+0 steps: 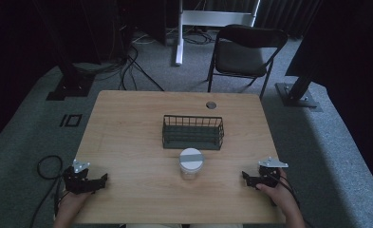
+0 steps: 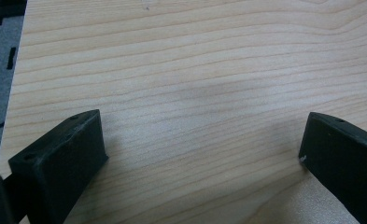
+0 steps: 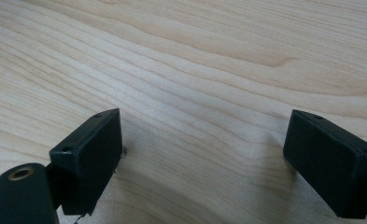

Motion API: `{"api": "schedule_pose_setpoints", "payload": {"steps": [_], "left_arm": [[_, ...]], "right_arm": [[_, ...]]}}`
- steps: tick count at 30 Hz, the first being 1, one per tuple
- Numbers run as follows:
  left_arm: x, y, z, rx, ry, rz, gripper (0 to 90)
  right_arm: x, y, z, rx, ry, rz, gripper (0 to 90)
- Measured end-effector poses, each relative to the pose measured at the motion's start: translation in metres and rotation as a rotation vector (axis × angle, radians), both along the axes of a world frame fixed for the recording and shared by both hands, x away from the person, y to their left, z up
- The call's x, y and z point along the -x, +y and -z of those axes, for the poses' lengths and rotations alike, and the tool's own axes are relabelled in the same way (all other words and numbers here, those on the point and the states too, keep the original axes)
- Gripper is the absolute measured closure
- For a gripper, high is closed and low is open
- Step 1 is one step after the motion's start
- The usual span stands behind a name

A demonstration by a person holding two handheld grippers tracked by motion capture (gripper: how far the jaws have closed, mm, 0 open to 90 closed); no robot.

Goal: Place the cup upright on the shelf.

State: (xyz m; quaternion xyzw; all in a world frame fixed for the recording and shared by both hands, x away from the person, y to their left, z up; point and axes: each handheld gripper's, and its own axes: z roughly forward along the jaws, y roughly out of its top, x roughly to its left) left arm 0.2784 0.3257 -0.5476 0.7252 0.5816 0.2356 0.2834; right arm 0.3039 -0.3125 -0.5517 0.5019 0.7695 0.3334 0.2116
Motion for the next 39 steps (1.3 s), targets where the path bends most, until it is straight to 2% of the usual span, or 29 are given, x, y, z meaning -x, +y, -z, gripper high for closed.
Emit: {"api": "schedule_pose_setpoints", "payload": {"steps": [4,27,34,37,39], "left_arm": [[0.000,0.000,0.000,0.002,-0.001,0.013,0.6],[0.000,0.000,0.000,0.002,-0.001,0.020,0.5],[0.000,0.000,0.000,0.001,0.000,0.024,0.5],[0.000,0.000,0.000,0.000,0.000,0.025,0.5],[0.000,0.000,0.000,0.000,0.000,0.025,0.5]], "right_arm": [[0.000,0.000,0.000,-0.001,0.000,0.000,11.3],[0.001,-0.001,0.000,0.002,-0.002,-0.033,11.3],[0.002,0.004,0.000,0.004,-0.002,-0.042,11.3],[0.002,0.009,-0.003,0.021,-0.015,-0.063,11.4],[0.002,0.011,-0.003,0.010,-0.019,-0.073,11.4]]}}
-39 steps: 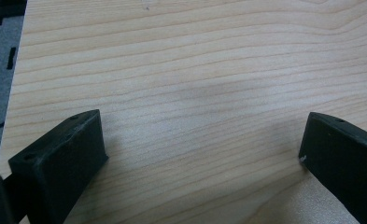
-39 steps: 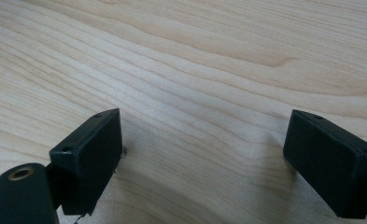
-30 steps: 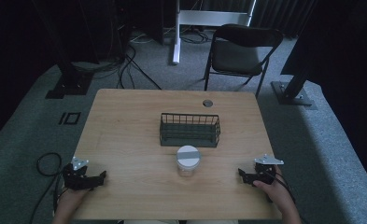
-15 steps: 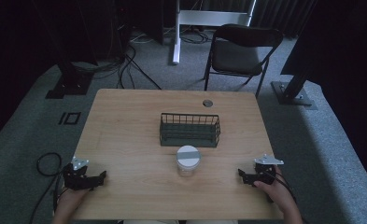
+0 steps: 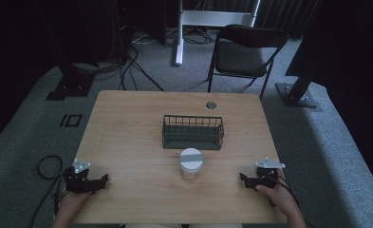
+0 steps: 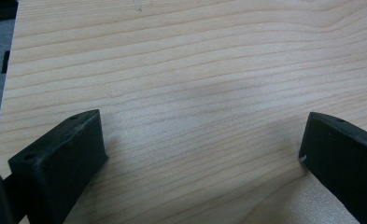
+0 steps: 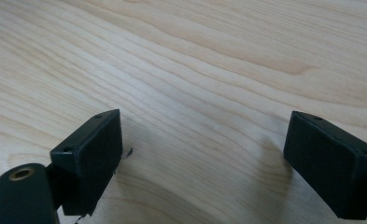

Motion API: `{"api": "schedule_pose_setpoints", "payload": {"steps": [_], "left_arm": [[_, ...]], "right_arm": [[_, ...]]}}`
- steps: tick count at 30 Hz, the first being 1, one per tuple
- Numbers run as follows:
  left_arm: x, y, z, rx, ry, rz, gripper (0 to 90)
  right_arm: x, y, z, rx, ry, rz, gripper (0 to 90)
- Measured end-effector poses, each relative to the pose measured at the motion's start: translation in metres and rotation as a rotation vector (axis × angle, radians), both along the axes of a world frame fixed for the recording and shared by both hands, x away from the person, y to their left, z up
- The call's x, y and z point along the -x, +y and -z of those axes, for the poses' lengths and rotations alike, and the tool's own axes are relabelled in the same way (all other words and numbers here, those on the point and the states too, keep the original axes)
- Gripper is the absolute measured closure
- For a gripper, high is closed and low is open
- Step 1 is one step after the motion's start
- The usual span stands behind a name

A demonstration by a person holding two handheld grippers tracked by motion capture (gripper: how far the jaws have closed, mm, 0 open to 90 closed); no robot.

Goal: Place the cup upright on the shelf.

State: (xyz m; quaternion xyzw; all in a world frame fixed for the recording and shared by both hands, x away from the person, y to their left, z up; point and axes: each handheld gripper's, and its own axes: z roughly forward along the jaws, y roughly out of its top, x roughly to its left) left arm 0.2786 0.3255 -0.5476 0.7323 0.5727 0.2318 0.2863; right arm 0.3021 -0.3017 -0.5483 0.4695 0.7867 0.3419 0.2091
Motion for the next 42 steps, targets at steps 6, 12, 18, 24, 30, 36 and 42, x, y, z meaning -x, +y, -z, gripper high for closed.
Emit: {"api": "schedule_pose_setpoints", "payload": {"steps": [6,12,18,24,30,36,42], "left_arm": [[0.000,0.000,0.000,0.000,0.000,0.000,0.5],[0.000,0.000,0.000,0.000,0.000,0.000,0.5],[0.000,0.000,0.000,-0.001,0.001,0.000,0.5],[0.000,0.000,0.000,0.000,0.000,0.000,0.5],[0.000,0.000,0.000,0.001,0.000,0.000,0.5],[0.000,0.000,0.000,0.002,-0.001,-0.001,0.5],[0.000,0.000,0.000,0.002,-0.001,-0.001,0.5]], "right_arm": [[0.000,0.008,-0.004,-0.009,-0.014,-0.036,12.9],[0.000,0.017,-0.006,-0.009,-0.013,-0.055,12.5],[0.002,0.027,-0.006,-0.037,-0.007,-0.085,11.5],[0.005,0.038,-0.009,-0.031,-0.014,-0.131,11.6],[0.008,0.052,-0.011,-0.043,-0.022,-0.178,11.5],[0.010,0.063,-0.012,-0.056,-0.033,-0.214,11.6],[0.016,0.080,-0.014,-0.063,-0.038,-0.274,11.5]]}}
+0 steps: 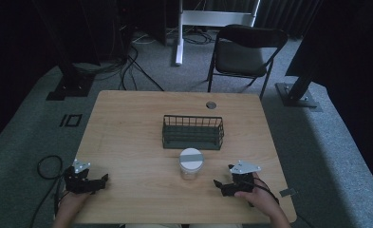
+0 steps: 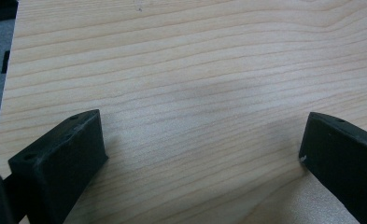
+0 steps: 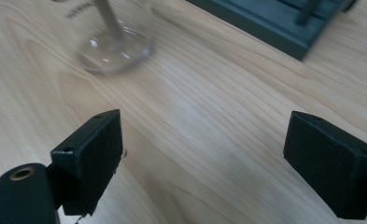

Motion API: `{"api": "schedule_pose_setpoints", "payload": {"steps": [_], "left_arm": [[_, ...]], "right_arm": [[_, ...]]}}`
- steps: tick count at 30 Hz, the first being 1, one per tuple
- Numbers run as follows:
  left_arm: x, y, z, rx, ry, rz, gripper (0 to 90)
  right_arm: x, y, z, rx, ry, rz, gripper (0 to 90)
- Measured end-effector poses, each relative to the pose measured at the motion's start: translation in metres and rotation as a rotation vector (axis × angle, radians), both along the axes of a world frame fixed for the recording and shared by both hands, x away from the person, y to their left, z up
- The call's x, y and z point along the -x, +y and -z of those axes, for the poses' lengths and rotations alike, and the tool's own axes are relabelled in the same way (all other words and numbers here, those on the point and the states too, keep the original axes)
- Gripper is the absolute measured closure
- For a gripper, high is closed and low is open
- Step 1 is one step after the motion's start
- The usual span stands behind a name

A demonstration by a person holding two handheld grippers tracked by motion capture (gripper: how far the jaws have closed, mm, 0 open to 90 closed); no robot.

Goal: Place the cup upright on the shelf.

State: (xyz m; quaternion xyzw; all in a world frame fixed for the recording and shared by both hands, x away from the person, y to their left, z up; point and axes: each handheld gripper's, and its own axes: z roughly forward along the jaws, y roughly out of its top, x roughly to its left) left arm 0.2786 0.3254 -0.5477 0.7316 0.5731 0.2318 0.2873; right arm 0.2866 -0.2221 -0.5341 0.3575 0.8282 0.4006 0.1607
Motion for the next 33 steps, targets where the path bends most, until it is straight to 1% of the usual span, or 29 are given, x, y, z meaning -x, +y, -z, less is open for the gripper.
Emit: {"api": "schedule_pose_setpoints", "payload": {"steps": [1,2,3,4,5,6,7,12,13,14,15,16,17,24,25,26,27,29,32,33], "left_arm": [[0.000,0.000,0.000,0.000,0.000,0.000,0.5],[0.000,0.000,0.000,0.000,0.000,0.000,0.5],[0.000,0.000,0.000,0.000,0.000,0.000,0.5],[0.000,0.000,0.000,0.000,0.000,0.000,0.5],[0.000,0.000,0.000,0.000,0.000,0.000,0.5],[0.000,0.000,0.000,0.000,0.000,0.000,0.5],[0.000,0.000,0.000,0.000,0.000,0.000,0.5],[0.000,0.000,0.000,0.001,0.000,0.000,0.5],[0.000,0.000,0.000,0.000,0.000,0.000,0.5],[0.000,0.000,0.000,0.000,0.000,0.000,0.5],[0.000,0.000,0.000,0.001,0.000,0.000,0.5],[0.000,0.000,0.000,0.001,0.000,0.000,0.5],[0.000,0.000,0.000,0.000,0.000,0.000,0.5],[0.000,0.000,0.000,0.000,0.000,0.000,0.5],[0.000,0.000,0.000,0.000,0.000,0.000,0.5],[0.000,0.000,0.000,0.000,0.000,0.000,0.5],[0.000,0.000,0.000,0.001,0.000,0.000,0.5],[0.000,0.000,0.000,0.000,0.000,0.000,0.5],[0.000,0.000,0.000,0.000,0.000,0.000,0.5],[0.000,0.000,0.000,0.000,0.000,0.000,0.5]], "right_arm": [[0.001,0.005,-0.001,-0.011,-0.001,-0.016,11.6],[0.001,0.005,-0.001,-0.011,-0.001,-0.016,11.6],[0.001,0.011,-0.002,-0.019,-0.008,-0.030,11.6],[0.001,0.011,-0.002,-0.019,-0.008,-0.030,11.6],[0.001,0.017,-0.002,-0.025,-0.013,-0.044,11.6],[0.001,0.017,-0.002,-0.025,-0.013,-0.044,11.6],[0.000,0.021,-0.001,-0.034,-0.013,-0.057,11.6],[-0.001,0.030,0.002,-0.053,-0.030,-0.060,11.6],[-0.001,0.035,0.002,-0.074,-0.038,-0.060,11.6],[-0.001,0.035,0.002,-0.074,-0.038,-0.060,11.6],[-0.001,0.039,0.003,-0.090,-0.046,-0.068,11.6],[-0.001,0.039,0.003,-0.090,-0.046,-0.068,11.6],[-0.001,0.043,0.004,-0.105,-0.046,-0.069,11.6],[-0.001,0.055,0.004,-0.128,-0.056,-0.069,11.6],[-0.001,0.059,0.004,-0.141,-0.065,-0.072,11.6],[-0.001,0.059,0.004,-0.141,-0.065,-0.072,11.6],[0.000,0.063,0.003,-0.149,-0.072,-0.084,11.6],[0.001,0.067,0.003,-0.154,-0.080,-0.090,11.6],[0.000,0.070,0.003,-0.157,-0.083,-0.085,11.6],[-0.001,0.072,0.003,-0.163,-0.081,-0.074,11.6]]}}
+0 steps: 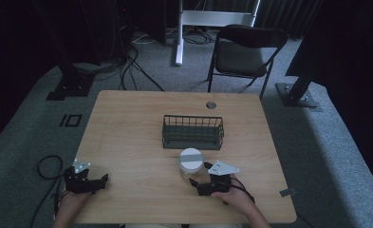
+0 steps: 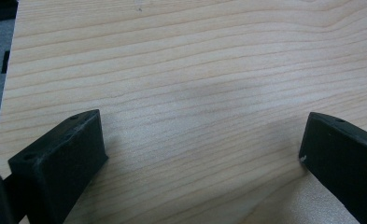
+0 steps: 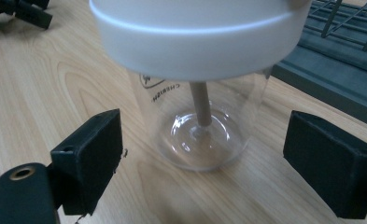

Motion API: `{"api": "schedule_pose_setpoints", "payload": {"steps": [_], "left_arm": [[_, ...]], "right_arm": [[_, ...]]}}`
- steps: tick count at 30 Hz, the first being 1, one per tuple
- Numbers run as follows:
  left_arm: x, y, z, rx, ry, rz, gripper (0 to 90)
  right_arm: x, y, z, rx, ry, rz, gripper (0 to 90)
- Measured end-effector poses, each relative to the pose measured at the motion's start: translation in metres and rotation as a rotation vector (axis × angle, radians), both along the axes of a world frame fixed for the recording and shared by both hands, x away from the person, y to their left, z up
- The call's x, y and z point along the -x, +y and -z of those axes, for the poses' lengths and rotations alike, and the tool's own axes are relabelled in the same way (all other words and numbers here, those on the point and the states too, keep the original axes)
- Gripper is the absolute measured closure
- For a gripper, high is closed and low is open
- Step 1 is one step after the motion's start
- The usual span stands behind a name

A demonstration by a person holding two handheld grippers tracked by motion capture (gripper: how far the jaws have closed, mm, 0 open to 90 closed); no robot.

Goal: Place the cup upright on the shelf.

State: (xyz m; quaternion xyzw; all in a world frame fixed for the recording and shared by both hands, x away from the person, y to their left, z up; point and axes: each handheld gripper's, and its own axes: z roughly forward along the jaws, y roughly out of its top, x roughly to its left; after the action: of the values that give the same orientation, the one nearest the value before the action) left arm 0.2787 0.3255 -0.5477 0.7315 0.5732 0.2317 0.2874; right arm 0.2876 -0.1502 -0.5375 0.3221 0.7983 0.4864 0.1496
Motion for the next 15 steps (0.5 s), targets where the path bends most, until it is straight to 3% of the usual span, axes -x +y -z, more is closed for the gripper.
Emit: {"api": "schedule_pose_setpoints", "payload": {"steps": [15], "left_arm": [[0.000,0.000,0.000,0.000,0.000,0.000,0.5]], "right_arm": [[-0.002,0.020,0.006,-0.014,-0.006,0.041,11.5]]}}
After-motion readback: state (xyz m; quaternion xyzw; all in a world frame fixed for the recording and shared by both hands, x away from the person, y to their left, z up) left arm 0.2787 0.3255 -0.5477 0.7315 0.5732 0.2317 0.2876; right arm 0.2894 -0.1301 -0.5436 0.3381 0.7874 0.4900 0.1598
